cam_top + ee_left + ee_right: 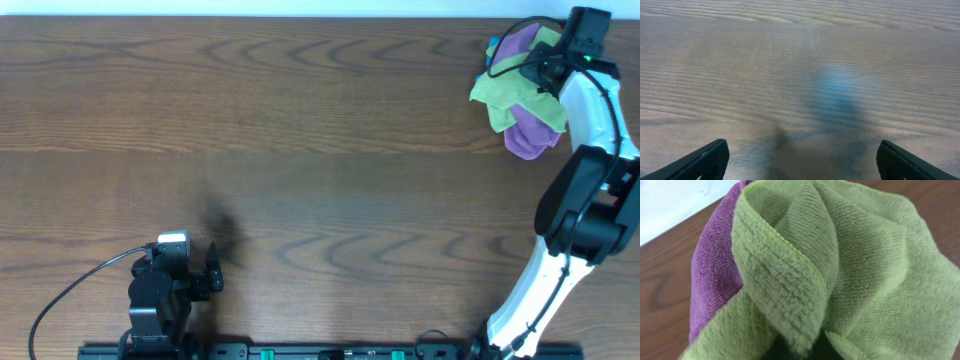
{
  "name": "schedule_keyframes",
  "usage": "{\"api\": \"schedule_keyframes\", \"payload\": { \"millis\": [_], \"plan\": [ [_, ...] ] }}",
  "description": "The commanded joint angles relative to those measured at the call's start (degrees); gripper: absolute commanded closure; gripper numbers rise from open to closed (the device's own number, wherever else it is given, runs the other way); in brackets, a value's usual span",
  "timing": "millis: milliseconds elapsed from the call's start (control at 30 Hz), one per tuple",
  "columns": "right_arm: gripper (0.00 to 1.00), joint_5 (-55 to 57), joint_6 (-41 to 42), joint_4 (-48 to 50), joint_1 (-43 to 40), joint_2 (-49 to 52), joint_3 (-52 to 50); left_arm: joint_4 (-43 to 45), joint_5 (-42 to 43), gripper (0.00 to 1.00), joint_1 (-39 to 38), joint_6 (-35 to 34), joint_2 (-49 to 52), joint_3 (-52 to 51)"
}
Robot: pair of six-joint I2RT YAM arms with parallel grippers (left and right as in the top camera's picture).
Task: Fold the cloth
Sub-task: 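Reach the right gripper to the cloth pile and grasp the green cloth, then lift the green cloth with the right gripper and pull it left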
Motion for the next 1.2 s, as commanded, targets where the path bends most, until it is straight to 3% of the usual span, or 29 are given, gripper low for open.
{"api": "schedule_keyframes", "payload": {
  "millis": [0, 200, 600, 1167],
  "plan": [
    [0.99, 2.7, -4.0, 0.0, -0.3, -2.9, 0.1, -0.4, -0.6, 0.05, -0.3, -0.6, -0.5, -0.4],
    [0.99, 3.3, -5.2, -2.9, 0.4, -8.7, 0.1, -0.4, -0.6, 0.05, -0.3, -0.6, -0.5, -0.4],
    [0.99, 2.4, -14.6, -19.4, 7.3, -20.3, 0.1, -0.4, -0.6, 0.05, -0.3, -0.6, -0.5, -0.4],
    [0.99, 2.2, -14.5, -36.3, 30.5, -34.2, 0.1, -0.4, -0.6, 0.05, -0.3, -0.6, -0.5, -0.4]
  ]
}}
